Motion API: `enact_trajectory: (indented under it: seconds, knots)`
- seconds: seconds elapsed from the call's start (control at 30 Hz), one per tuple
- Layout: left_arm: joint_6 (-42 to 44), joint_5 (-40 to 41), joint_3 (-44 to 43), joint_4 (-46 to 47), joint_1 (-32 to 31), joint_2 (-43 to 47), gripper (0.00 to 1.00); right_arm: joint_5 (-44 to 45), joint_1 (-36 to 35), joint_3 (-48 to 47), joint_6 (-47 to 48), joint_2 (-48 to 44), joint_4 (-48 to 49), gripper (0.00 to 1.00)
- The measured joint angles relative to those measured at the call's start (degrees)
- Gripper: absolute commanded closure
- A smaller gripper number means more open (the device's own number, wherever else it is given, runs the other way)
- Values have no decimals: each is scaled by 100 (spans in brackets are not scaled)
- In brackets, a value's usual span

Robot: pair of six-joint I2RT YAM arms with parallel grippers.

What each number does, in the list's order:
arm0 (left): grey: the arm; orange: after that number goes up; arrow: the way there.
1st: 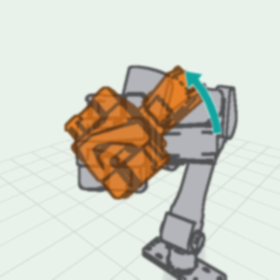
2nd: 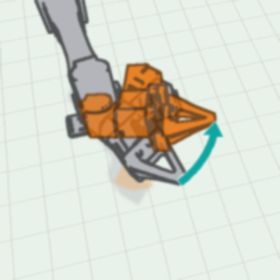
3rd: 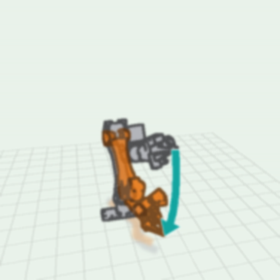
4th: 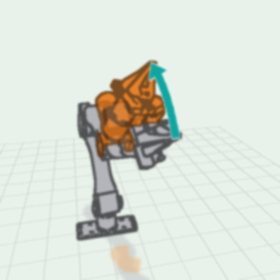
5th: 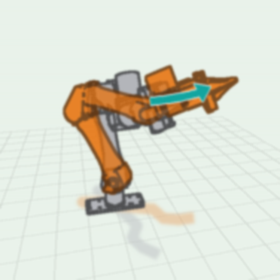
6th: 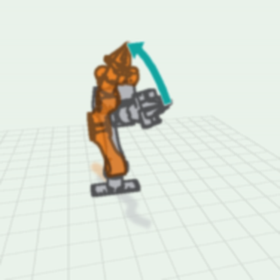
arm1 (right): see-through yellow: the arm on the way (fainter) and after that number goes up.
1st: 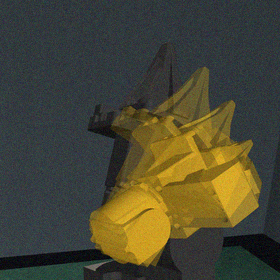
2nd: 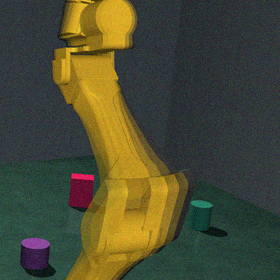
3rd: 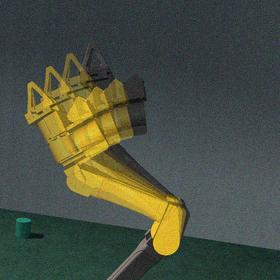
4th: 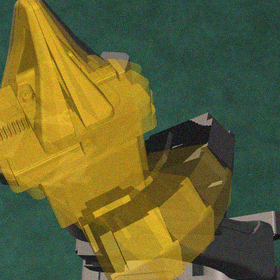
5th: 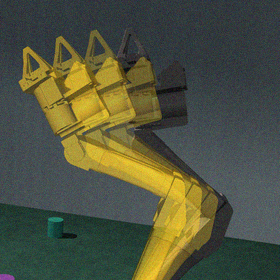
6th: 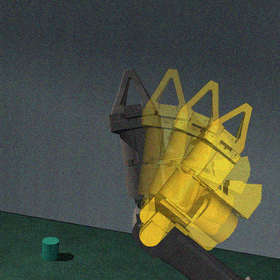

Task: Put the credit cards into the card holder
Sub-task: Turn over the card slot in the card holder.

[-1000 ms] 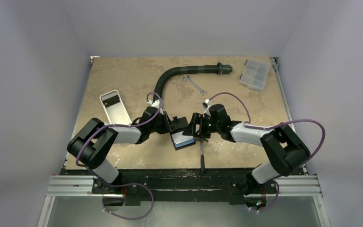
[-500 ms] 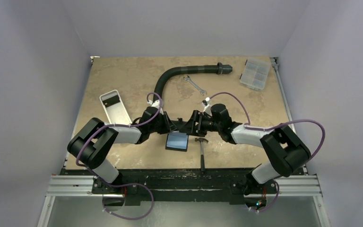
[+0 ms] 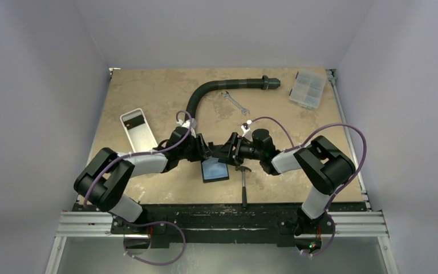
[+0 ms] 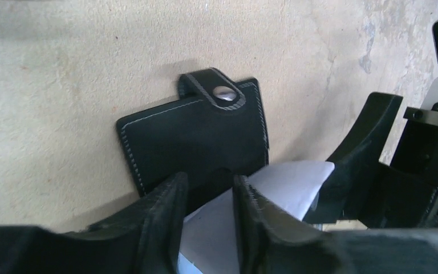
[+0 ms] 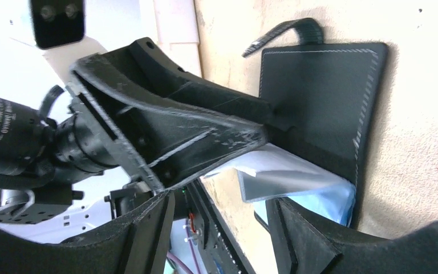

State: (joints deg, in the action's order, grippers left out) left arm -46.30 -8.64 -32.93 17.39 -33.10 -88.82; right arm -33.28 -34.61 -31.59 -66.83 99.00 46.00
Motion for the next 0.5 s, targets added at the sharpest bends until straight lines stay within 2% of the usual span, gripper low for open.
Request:
enact_trajectory:
  seconds: [0.13, 0.23, 0.43, 0.5]
  knots:
    - [238, 72, -258, -752, 125, 448, 41, 105, 0, 0, 48, -44, -66, 30]
    - [424, 289, -570, -1397, 214, 1010, 40, 188, 0, 0, 149, -146, -223, 28]
    - [538, 393, -610, -1858, 249, 1989, 64, 256, 0, -162, 310, -199, -472, 26]
    - [492, 286, -413, -1827, 249, 2144, 69, 260, 0, -273, 348, -199, -549, 25]
